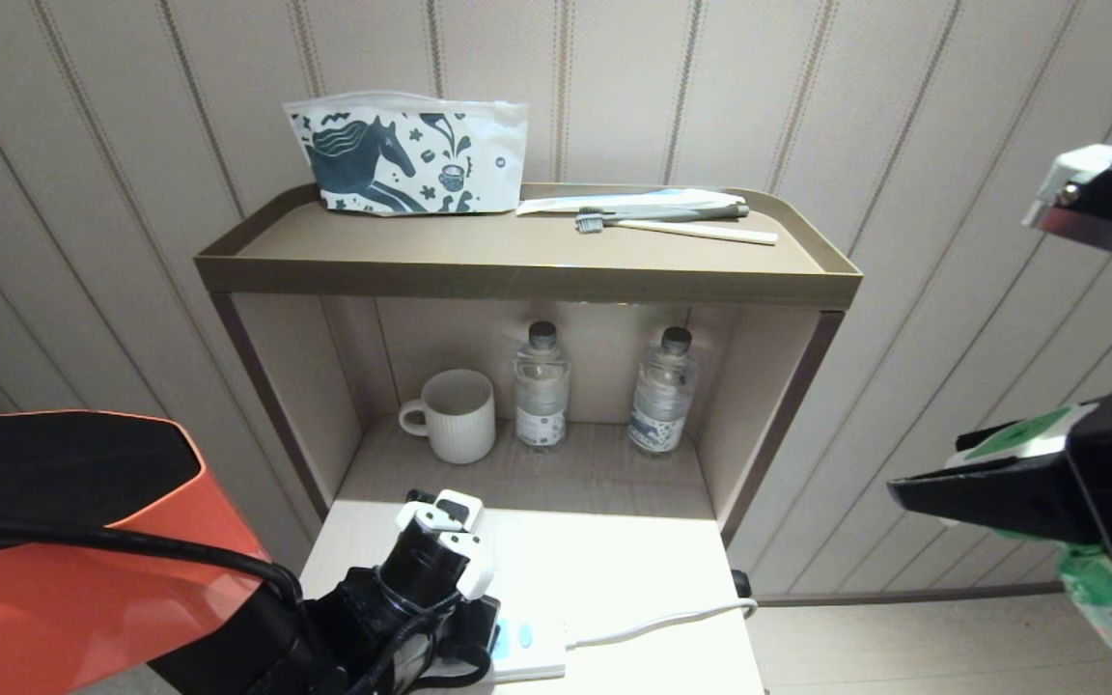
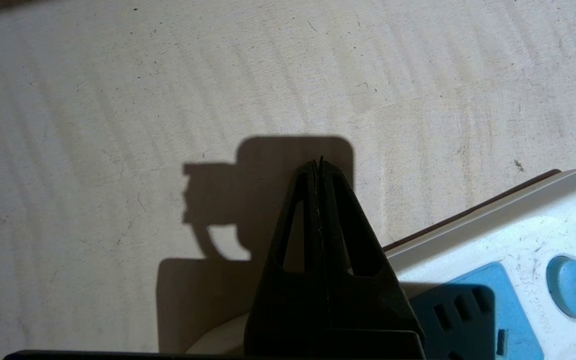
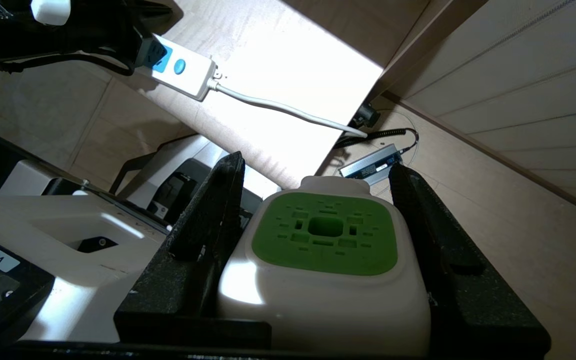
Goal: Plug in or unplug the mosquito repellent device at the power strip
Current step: Insert the plug into the socket
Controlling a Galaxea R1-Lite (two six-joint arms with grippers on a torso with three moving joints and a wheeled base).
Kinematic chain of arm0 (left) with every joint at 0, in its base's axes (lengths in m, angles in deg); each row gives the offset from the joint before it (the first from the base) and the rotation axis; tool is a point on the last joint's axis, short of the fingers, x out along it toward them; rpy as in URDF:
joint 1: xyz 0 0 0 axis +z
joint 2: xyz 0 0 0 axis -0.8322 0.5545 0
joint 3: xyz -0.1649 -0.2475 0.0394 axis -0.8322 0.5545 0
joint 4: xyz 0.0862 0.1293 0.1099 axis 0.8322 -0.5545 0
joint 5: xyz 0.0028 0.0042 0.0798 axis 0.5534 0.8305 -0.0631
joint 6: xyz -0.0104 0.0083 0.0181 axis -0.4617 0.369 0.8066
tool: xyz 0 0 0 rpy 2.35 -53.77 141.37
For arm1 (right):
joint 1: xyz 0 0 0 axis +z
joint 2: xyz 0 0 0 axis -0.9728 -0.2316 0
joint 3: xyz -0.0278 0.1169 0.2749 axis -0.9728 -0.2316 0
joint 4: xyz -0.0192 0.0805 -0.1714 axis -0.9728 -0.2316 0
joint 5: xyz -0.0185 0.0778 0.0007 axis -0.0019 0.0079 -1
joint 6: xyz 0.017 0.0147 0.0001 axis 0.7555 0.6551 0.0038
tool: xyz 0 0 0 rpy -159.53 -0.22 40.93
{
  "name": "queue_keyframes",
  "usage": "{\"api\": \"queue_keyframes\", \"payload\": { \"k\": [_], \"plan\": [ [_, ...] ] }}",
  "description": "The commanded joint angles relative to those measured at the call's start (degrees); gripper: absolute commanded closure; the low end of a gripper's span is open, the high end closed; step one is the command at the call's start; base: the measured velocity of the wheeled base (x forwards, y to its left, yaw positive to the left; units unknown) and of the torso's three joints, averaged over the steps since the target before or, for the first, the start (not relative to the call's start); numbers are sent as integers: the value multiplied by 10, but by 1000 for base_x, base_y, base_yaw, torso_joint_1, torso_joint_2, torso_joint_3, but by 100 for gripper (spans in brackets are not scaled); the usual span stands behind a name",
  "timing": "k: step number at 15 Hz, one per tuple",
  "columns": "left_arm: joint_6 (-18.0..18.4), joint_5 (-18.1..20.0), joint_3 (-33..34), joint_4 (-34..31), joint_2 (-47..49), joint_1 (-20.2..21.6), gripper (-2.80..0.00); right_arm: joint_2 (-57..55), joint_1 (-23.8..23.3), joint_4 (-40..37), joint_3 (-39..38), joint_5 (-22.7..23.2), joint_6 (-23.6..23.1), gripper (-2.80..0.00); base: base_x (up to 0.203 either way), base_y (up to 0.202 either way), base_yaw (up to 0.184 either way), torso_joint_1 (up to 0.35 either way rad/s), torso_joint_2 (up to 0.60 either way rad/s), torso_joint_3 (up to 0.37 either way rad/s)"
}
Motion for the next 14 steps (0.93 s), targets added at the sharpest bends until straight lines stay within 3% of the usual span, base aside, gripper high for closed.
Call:
{"api": "queue_keyframes", "payload": {
  "k": [1, 4, 9, 11, 14],
  "plan": [
    [-1, -2, -9, 3, 7, 0, 0, -2, 0, -3, -1, -1, 1, 0, 0, 0, 0, 0, 0, 0],
    [-2, -3, -35, 4, 7, 5, 0, -1, 0, -3, -4, 0, 2, 0, 0, 0, 0, 0, 0, 0],
    [2, -8, -90, -2, -19, 95, 0, 1, -1, -3, -7, 0, 2, 0, 0, 0, 0, 0, 0, 0],
    [6, -9, -70, -15, -63, 119, 0, 0, -1, -3, -7, 0, 2, 0, 0, 0, 0, 0, 0, 0],
    [27, -7, 34, -33, -138, 131, 0, -4, 0, 6, -8, 1, 2, 0, 0, 0, 0, 0, 0, 0]
  ]
}}
